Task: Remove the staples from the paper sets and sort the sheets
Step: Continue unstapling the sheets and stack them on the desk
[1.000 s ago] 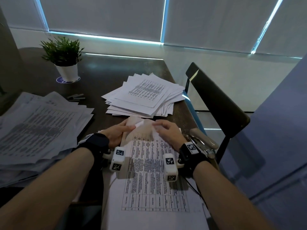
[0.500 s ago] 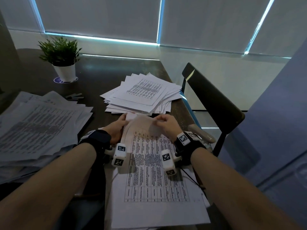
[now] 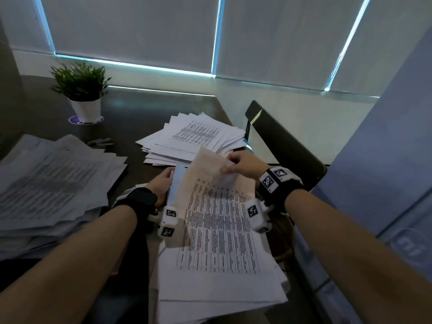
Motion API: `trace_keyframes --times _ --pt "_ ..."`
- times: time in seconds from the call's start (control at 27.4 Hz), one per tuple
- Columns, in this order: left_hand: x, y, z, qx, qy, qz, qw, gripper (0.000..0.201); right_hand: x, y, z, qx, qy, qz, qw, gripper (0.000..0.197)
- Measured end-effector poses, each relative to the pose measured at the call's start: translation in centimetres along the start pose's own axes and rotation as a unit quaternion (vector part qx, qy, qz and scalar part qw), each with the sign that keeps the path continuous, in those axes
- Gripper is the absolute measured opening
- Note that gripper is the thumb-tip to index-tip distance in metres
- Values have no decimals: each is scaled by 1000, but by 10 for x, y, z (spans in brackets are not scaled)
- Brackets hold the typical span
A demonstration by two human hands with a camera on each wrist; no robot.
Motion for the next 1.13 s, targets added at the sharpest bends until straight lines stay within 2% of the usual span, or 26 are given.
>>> trace_keyframes --times 0.04,0.11,0.18,0.26,0.44,0.55,0.66,0.73,0.8,0.91,0.99,1.1,1.13 --pt "0 -2 1 4 -5 9 1000 28 0 2 6 20 -21 12 1000 24" --pt "1 -4 0 15 -32 26 999 41 5 5 18 47 -27 22 998 63" --pt "3 -2 -1 12 -39 34 999 41 14 9 25 68 -34 20 997 77" --pt "5 -1 -3 -6 -18 38 999 35 23 13 32 85 -77 14 993 72" --pt "6 -1 -7 -21 -30 52 998 23 36 15 51 37 -178 -31 983 51" --pt "7 3 -12 -53 30 61 996 41 44 18 56 -1 -225 -50 973 25" --pt "7 7 -14 -62 20 45 997 48 44 16 43 -13 -237 -31 971 14" --pt "6 6 -15 -43 36 38 998 52 32 12 23 -23 -171 -29 985 16" --pt "-1 2 -18 -46 70 61 995 49 22 6 0 -66 -125 -23 990 18" --pt "-22 -5 -26 -85 100 125 983 23 16 -15 -26 -98 -84 15 992 13" --pt "-39 -11 -25 -75 102 150 981 14 22 -26 -29 -82 -85 9 993 6" --pt "-67 -24 -6 -17 71 189 979 11 45 -24 -20 -69 -154 -59 984 43" --pt "-74 -26 3 0 58 201 978 11 54 -20 -19 -64 -175 -65 980 47"
Point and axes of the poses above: each hand's wrist, its own y-axis towards the middle knuckle, its own z-axis out of the palm, x = y × z, the point moved 2 cm from there along y, towards the middle knuckle, and after that the axes turned 12 degrees about x, right-handed, at the moved point
